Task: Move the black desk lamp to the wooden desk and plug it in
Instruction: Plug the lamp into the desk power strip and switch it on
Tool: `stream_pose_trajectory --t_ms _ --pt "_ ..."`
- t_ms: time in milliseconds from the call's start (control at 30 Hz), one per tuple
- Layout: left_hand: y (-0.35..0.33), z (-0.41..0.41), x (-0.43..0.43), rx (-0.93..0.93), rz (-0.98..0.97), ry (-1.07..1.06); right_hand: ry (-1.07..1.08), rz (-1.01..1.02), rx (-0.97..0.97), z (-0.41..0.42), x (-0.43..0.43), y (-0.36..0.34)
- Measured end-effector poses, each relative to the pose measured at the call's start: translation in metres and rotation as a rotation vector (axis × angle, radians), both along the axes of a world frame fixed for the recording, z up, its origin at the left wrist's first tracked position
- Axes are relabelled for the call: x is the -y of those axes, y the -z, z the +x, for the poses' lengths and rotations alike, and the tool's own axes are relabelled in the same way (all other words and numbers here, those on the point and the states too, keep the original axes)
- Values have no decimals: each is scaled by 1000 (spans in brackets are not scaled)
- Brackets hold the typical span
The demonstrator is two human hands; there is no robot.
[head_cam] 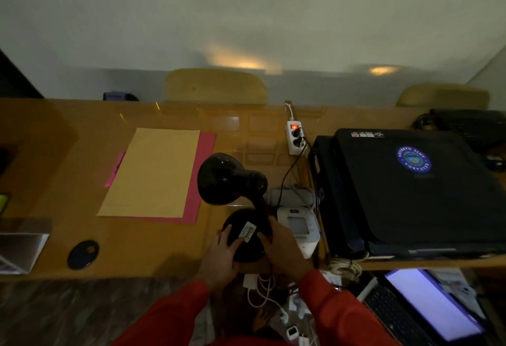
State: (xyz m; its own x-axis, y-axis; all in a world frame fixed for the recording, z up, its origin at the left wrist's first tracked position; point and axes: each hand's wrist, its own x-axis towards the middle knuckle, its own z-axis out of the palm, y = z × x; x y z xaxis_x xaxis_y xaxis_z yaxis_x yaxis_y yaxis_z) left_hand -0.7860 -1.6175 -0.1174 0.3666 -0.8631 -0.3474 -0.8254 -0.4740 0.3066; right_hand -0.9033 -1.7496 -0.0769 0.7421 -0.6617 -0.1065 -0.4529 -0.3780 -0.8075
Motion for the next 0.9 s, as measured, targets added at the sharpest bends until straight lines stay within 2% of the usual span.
stream_pose_trajectory --t_ms 233,900 --pt "-10 6 5 78 76 150 102 3 54 -1 -13 3" --pt "-3 16 11 169 106 147 190 20 -15 4 -15 13"
